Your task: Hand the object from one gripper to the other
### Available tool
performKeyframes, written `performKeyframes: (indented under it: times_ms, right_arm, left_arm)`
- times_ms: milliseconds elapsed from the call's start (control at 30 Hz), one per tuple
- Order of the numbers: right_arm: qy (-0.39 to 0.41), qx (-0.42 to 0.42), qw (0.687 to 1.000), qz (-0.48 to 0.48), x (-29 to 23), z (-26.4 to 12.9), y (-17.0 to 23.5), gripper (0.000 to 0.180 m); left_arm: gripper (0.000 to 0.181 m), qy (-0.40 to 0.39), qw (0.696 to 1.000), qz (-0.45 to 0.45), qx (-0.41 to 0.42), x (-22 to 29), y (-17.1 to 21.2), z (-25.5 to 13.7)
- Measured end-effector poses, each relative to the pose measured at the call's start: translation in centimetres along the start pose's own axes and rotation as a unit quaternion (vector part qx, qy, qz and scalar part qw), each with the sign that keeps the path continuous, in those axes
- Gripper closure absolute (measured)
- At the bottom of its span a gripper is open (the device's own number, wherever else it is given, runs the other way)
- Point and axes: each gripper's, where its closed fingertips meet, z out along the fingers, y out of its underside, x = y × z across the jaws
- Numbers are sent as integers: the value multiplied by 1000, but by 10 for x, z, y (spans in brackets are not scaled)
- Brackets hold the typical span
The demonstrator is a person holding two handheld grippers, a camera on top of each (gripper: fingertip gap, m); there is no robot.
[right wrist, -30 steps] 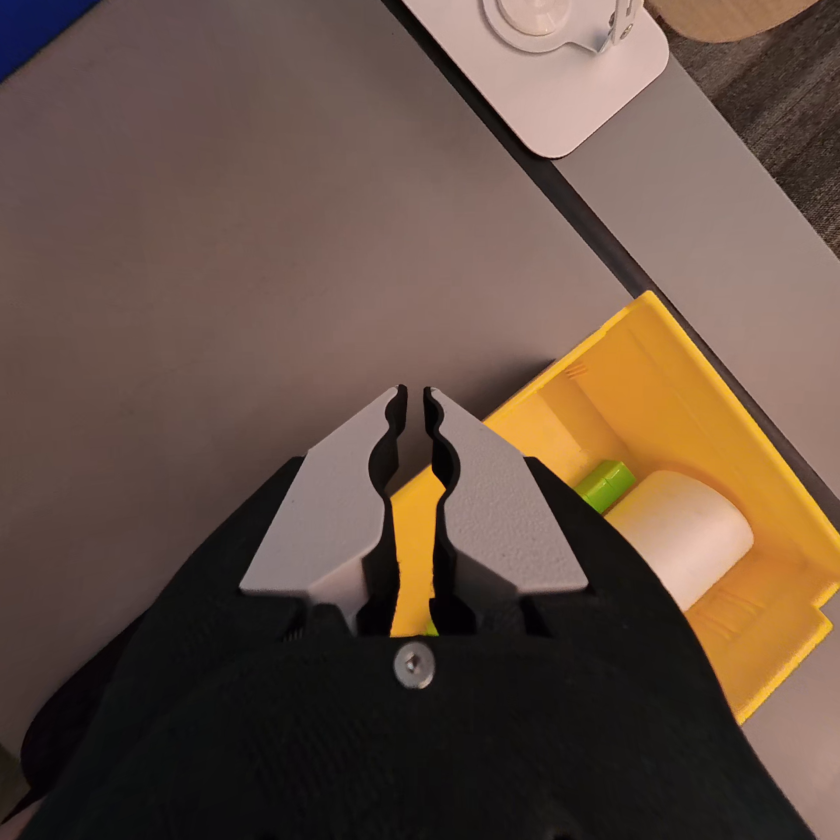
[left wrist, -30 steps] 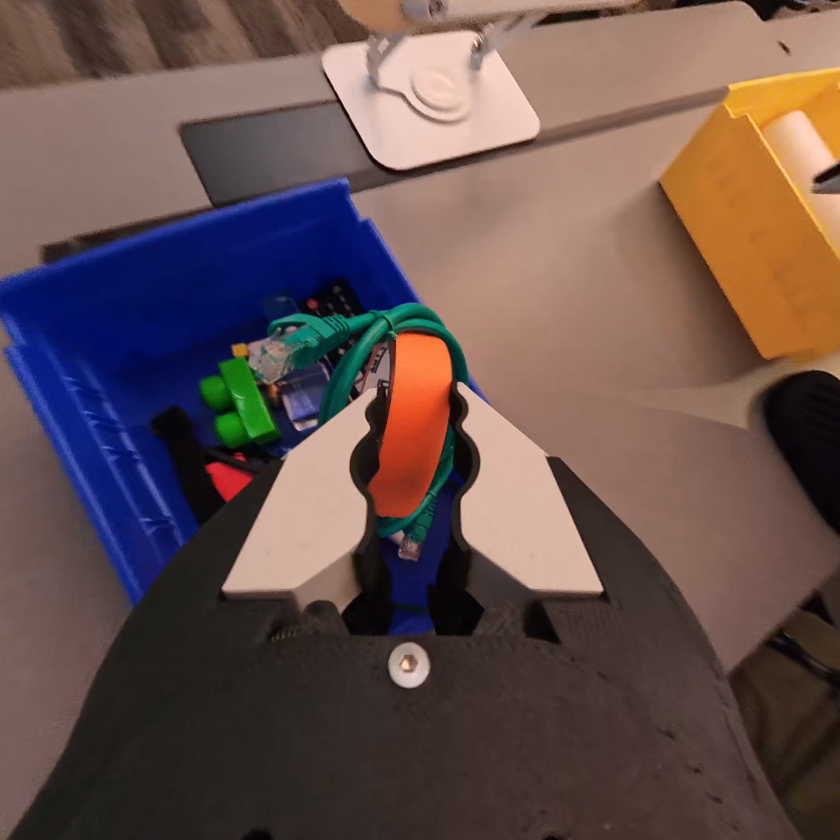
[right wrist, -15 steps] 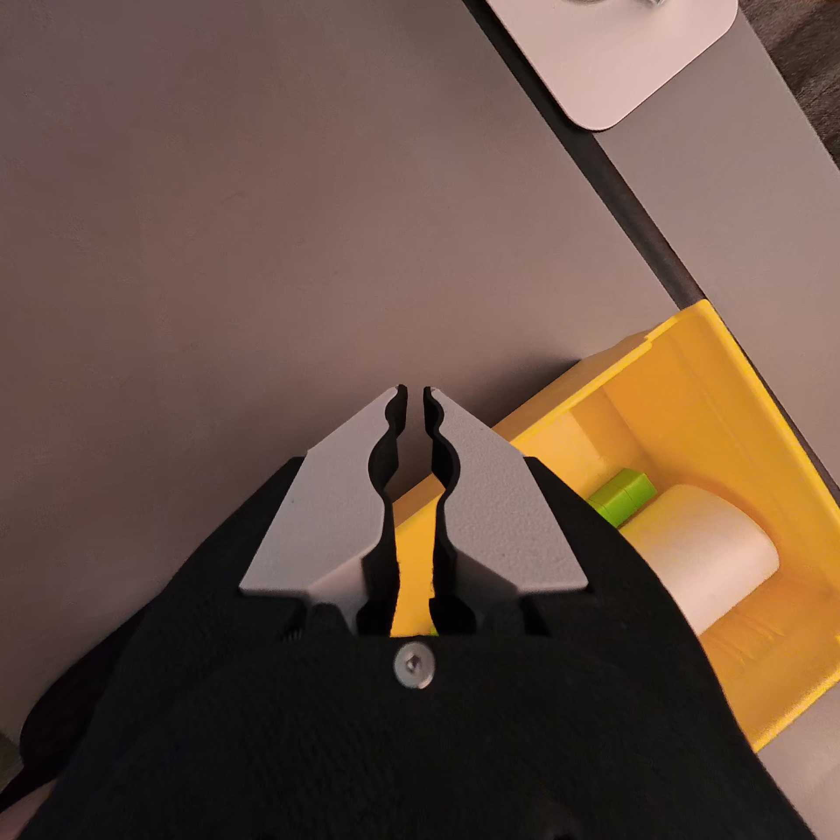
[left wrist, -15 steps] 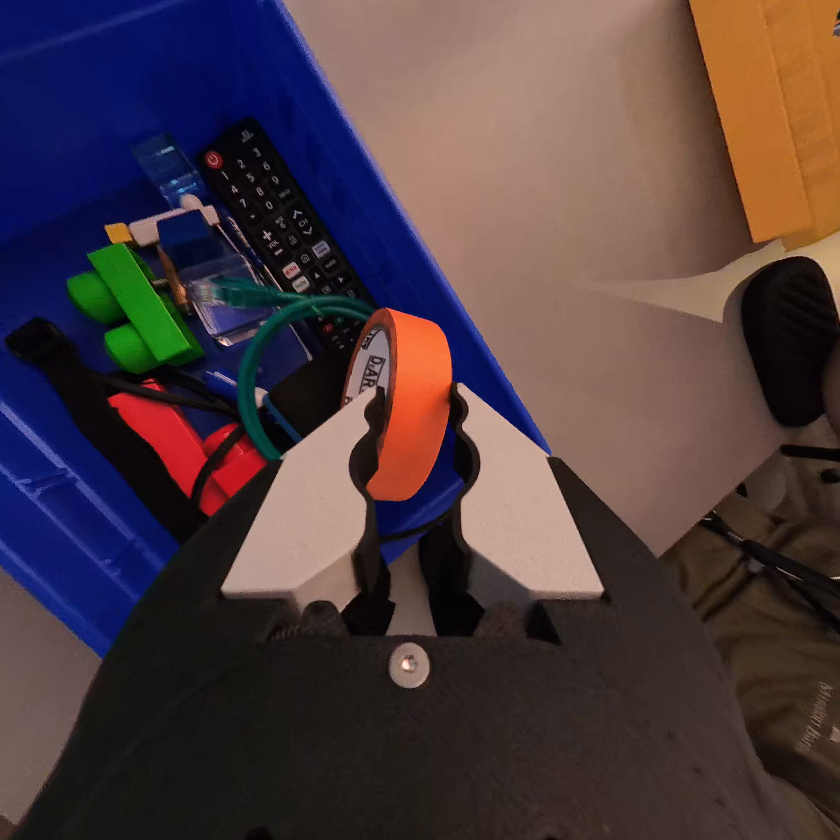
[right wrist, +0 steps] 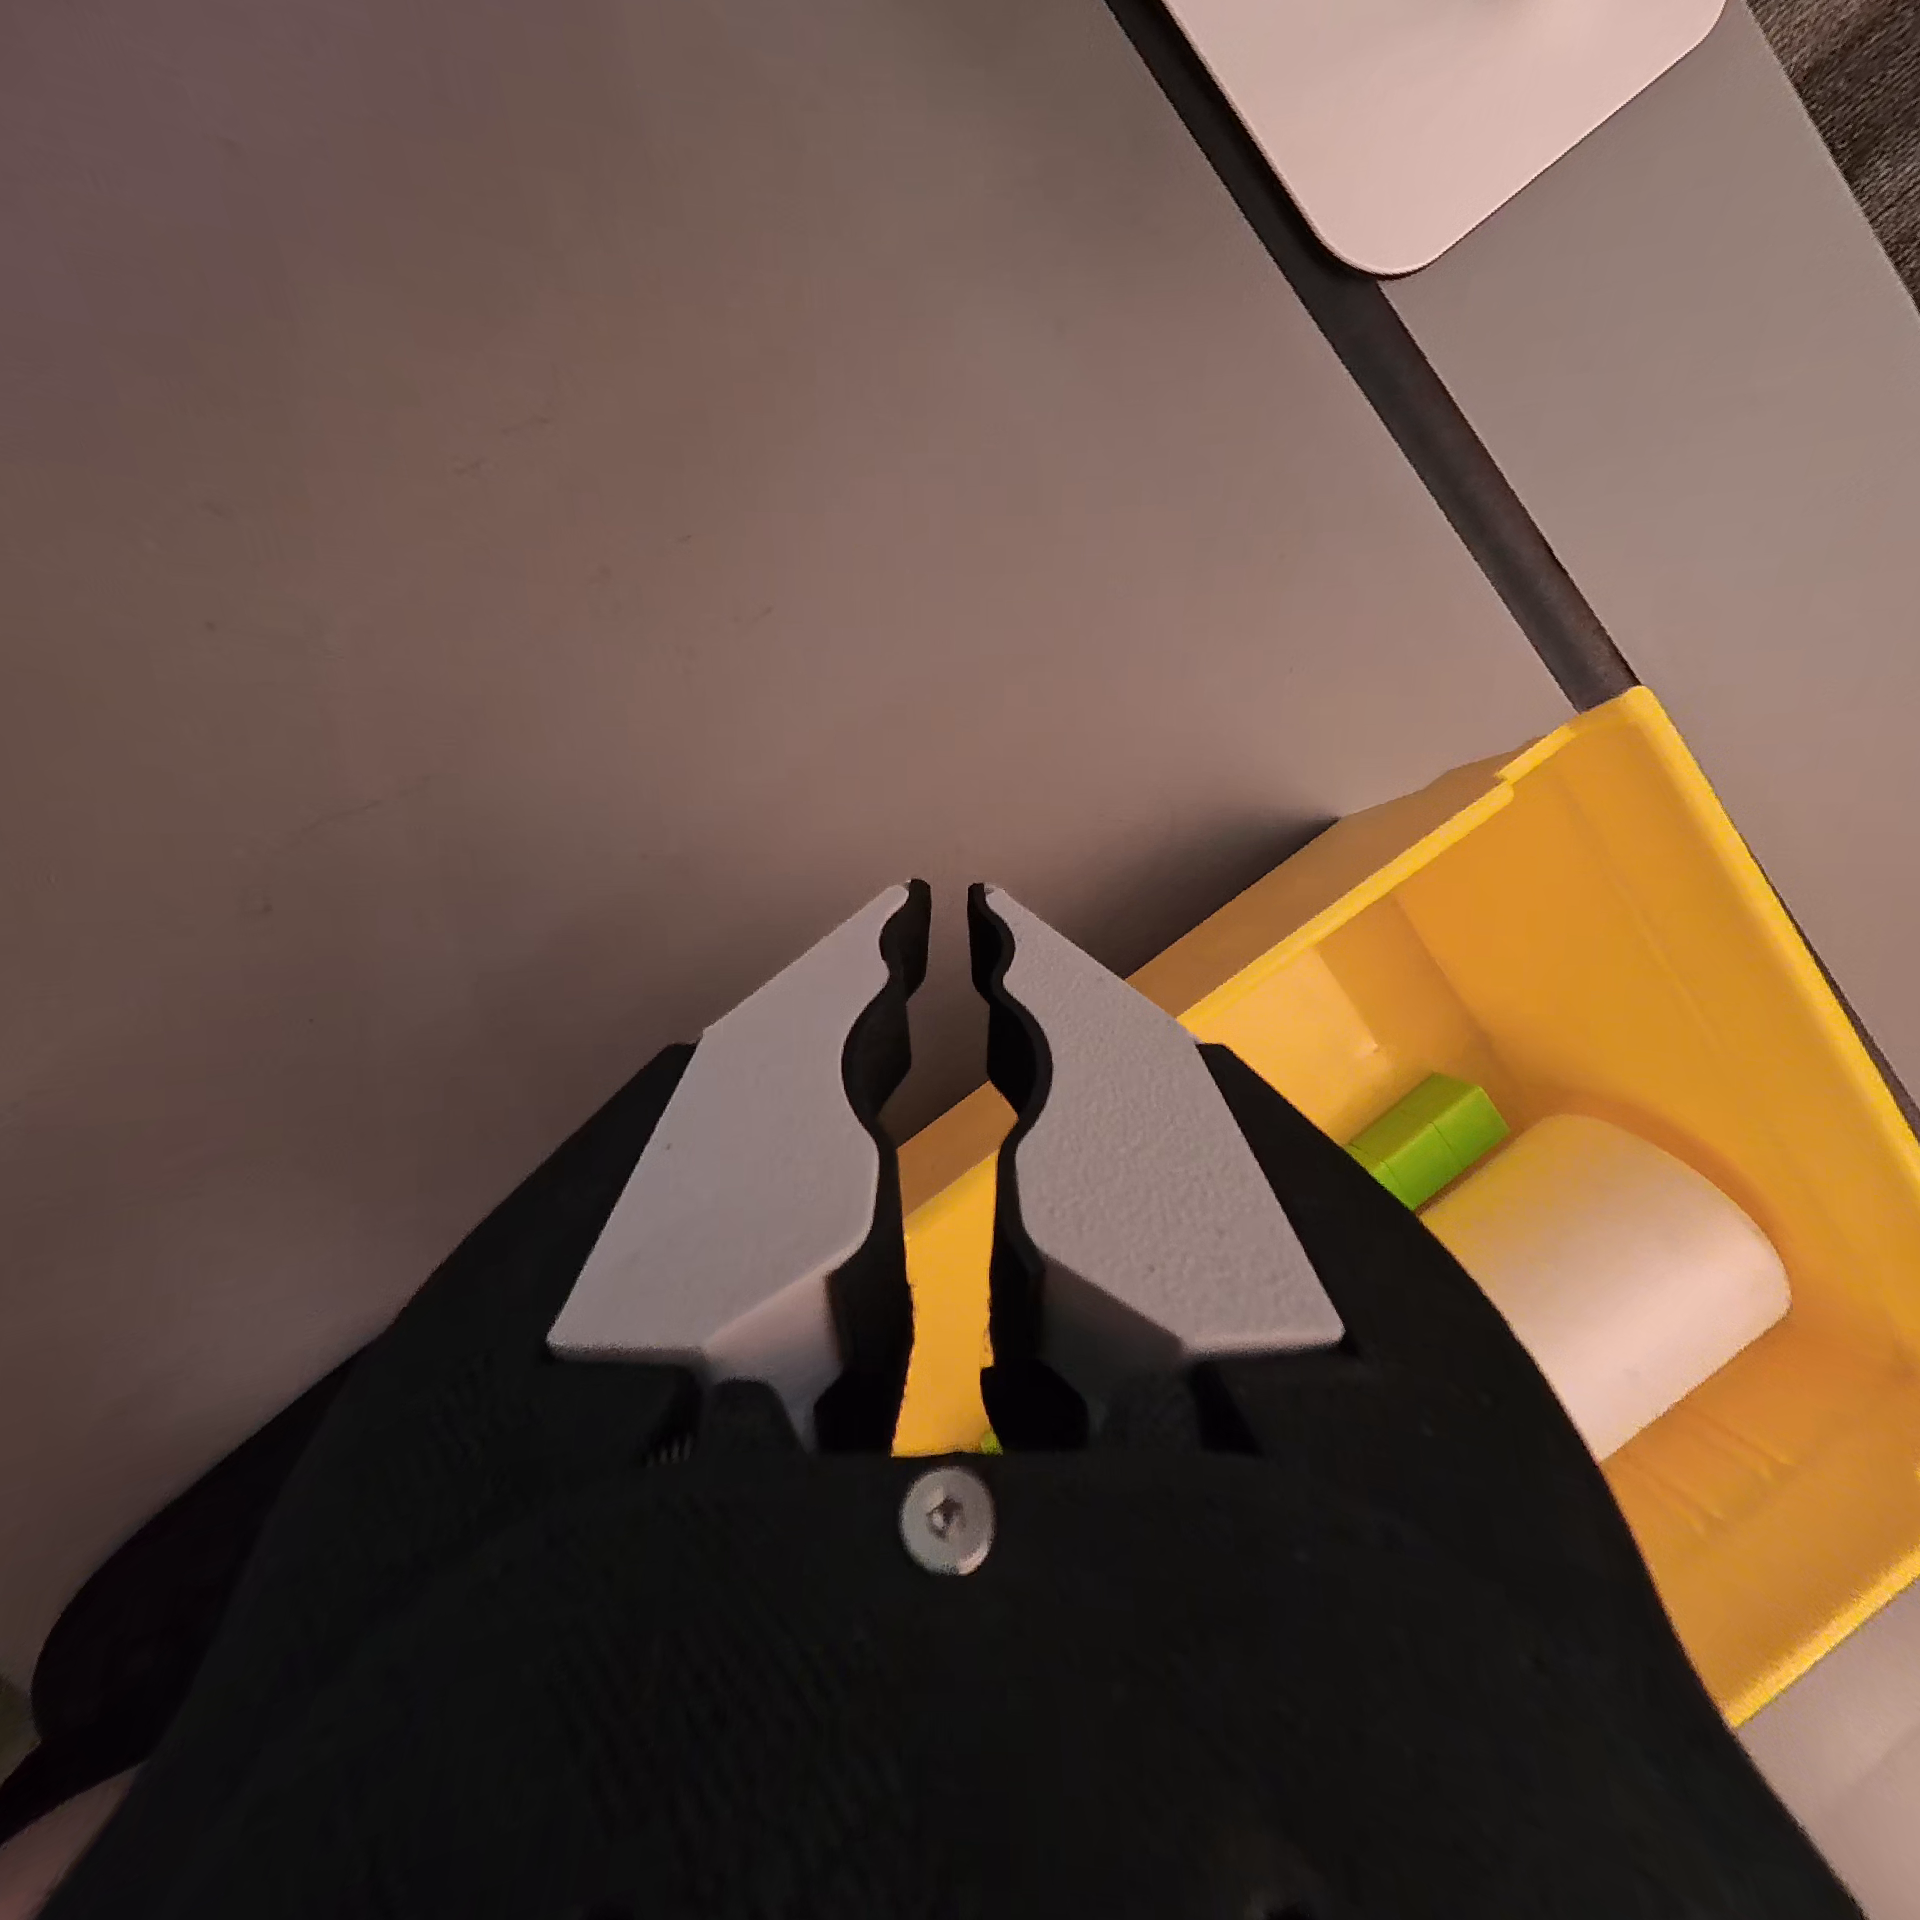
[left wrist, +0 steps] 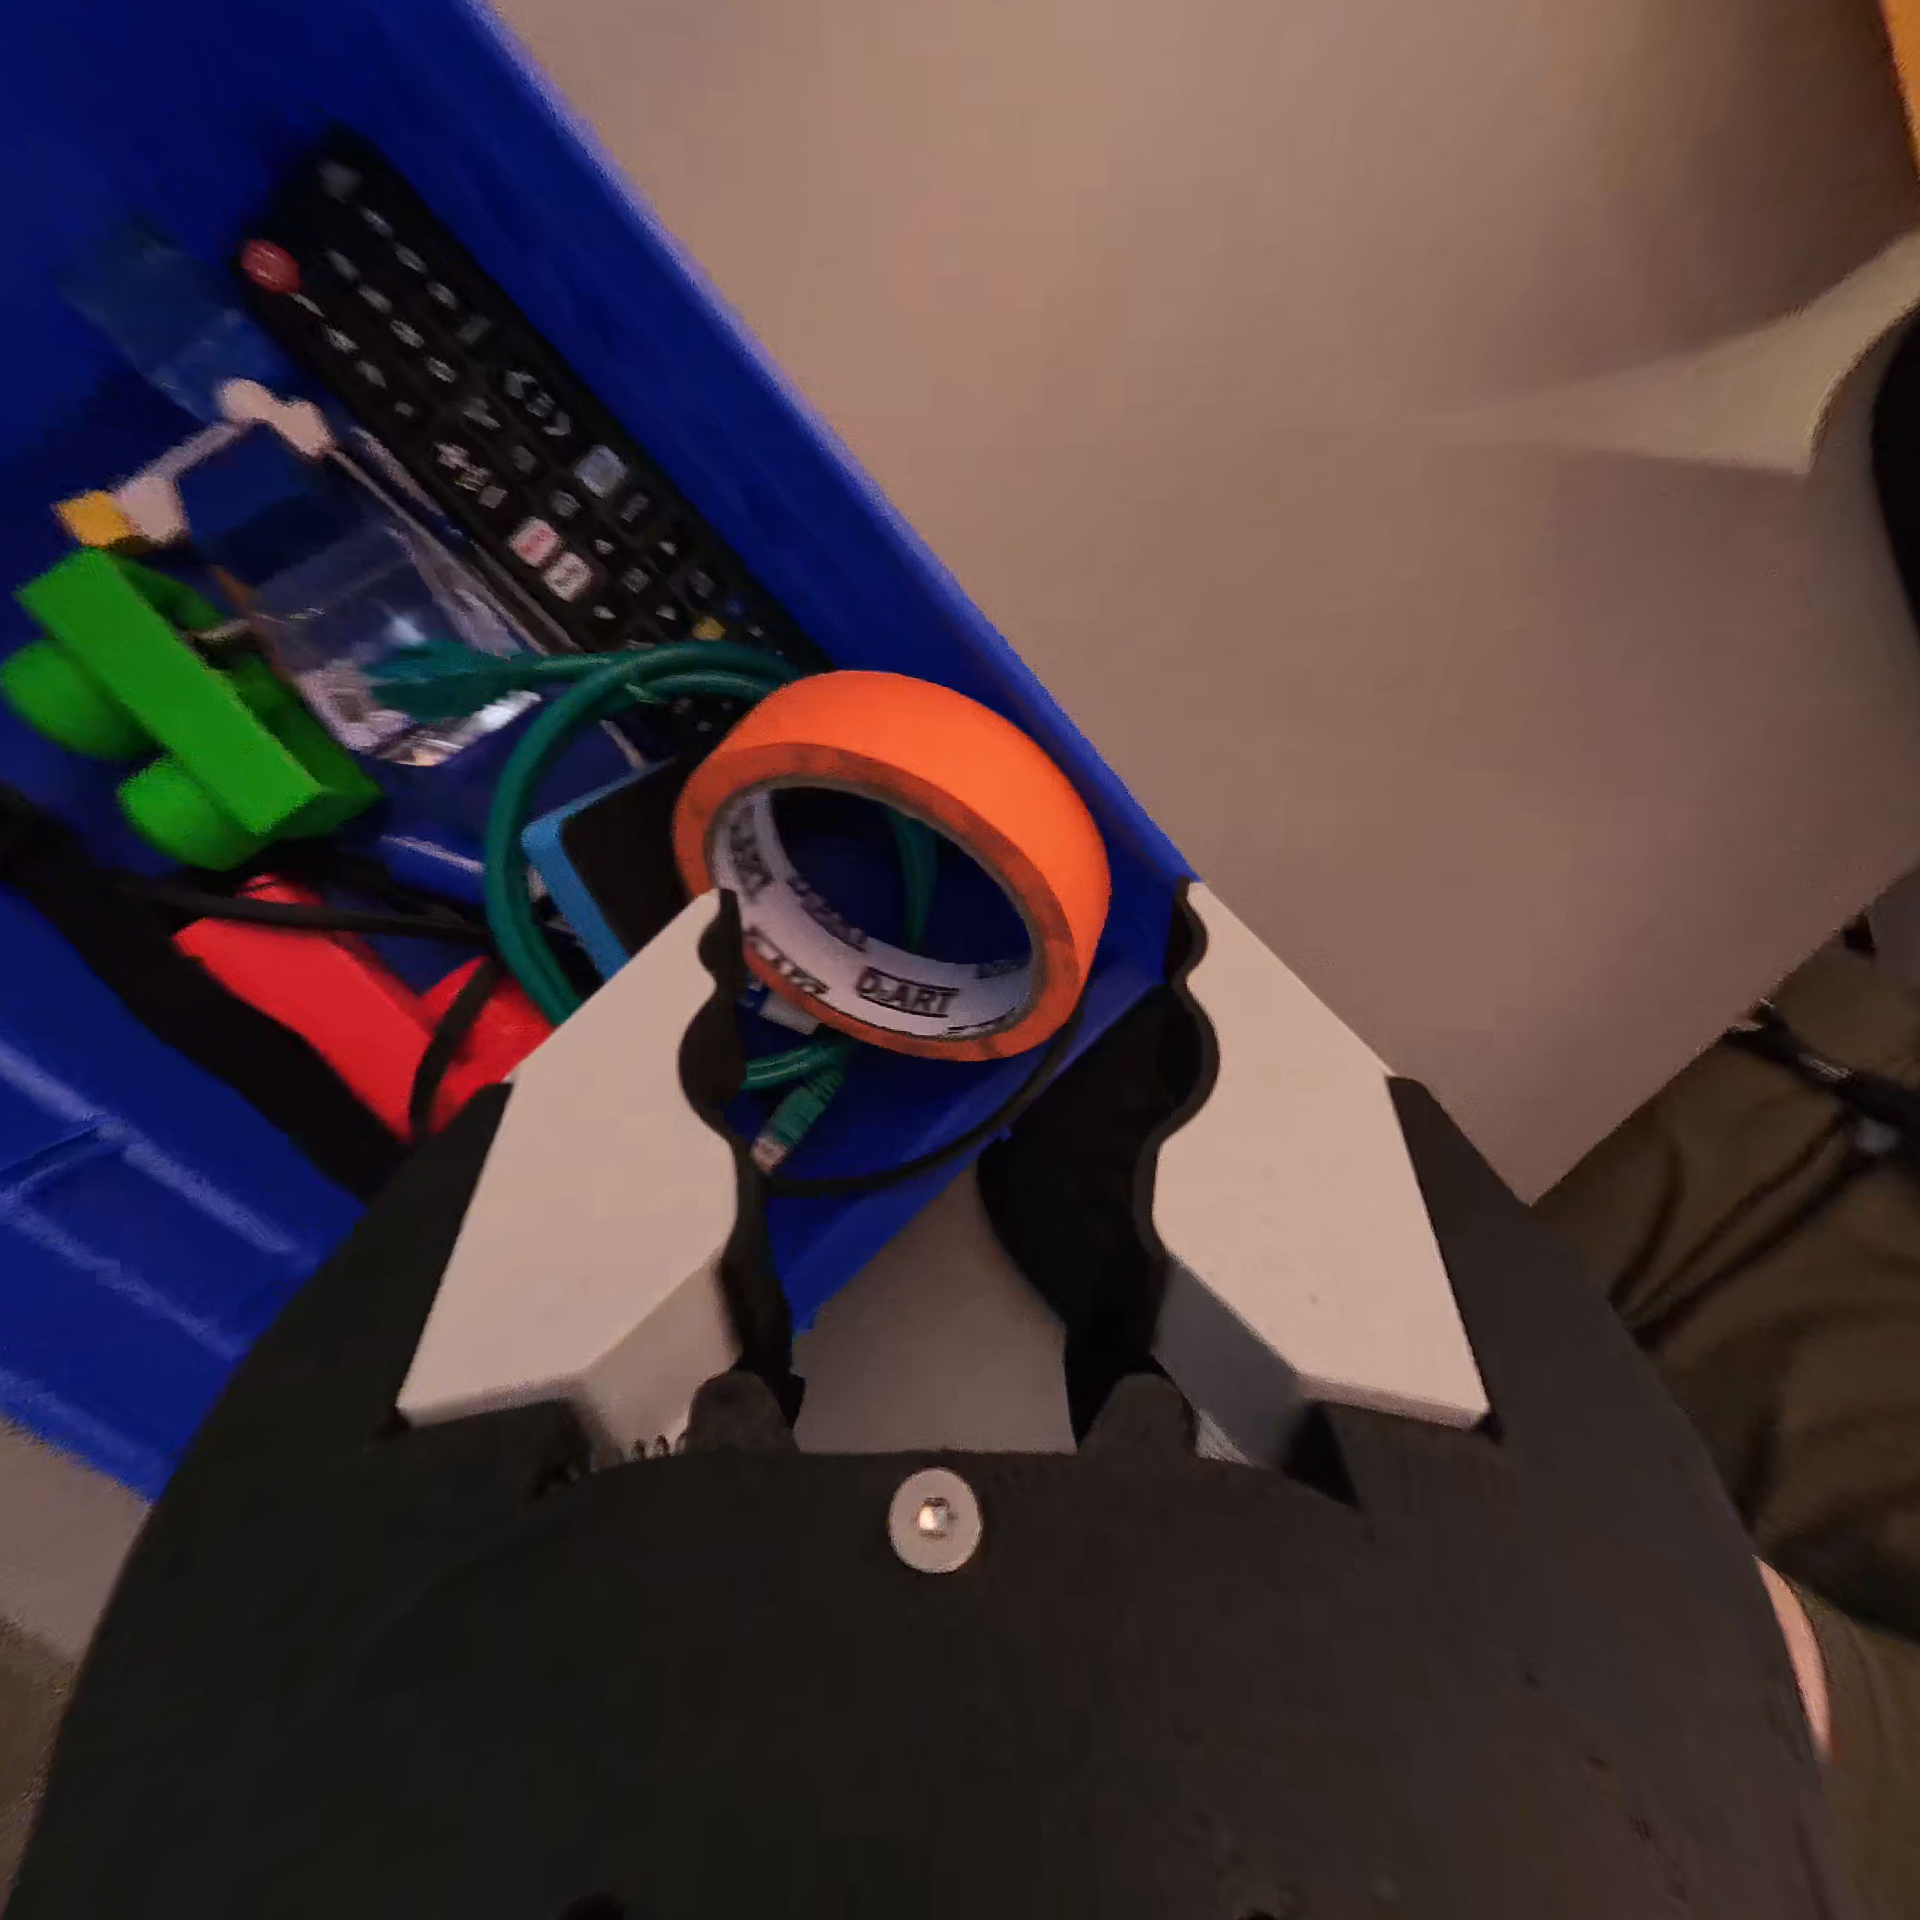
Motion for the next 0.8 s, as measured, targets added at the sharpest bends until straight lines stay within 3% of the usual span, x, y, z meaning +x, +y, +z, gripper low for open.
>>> performKeyframes:
  times_ms: [100,200,400,467,533,633,800]
  right_arm:
    - [0,-2,1000,0,1,1,1,173]
    - [-2,-6,1000,2,2,2,3,173]
    - [-5,-18,1000,-1,2,6,8,173]
    - [-4,-22,1000,-1,2,7,9,173]
    - [-3,-27,1000,-1,3,9,11,173]
    - [-3,-35,999,-2,3,11,14,173]
    - [-1,-43,999,-2,4,14,17,173]
  left_arm:
    - [115,75,996,-15,-52,20,11,14]
    - [140,146,987,-41,-52,34,11,14]
    - [143,227,972,-55,-39,37,13,15]
    - [157,260,963,-56,-36,38,15,15]
    - [168,273,960,-59,-30,33,16,18]
    - [167,297,953,-60,-28,34,16,19]
    - [171,243,970,-32,8,29,8,1]
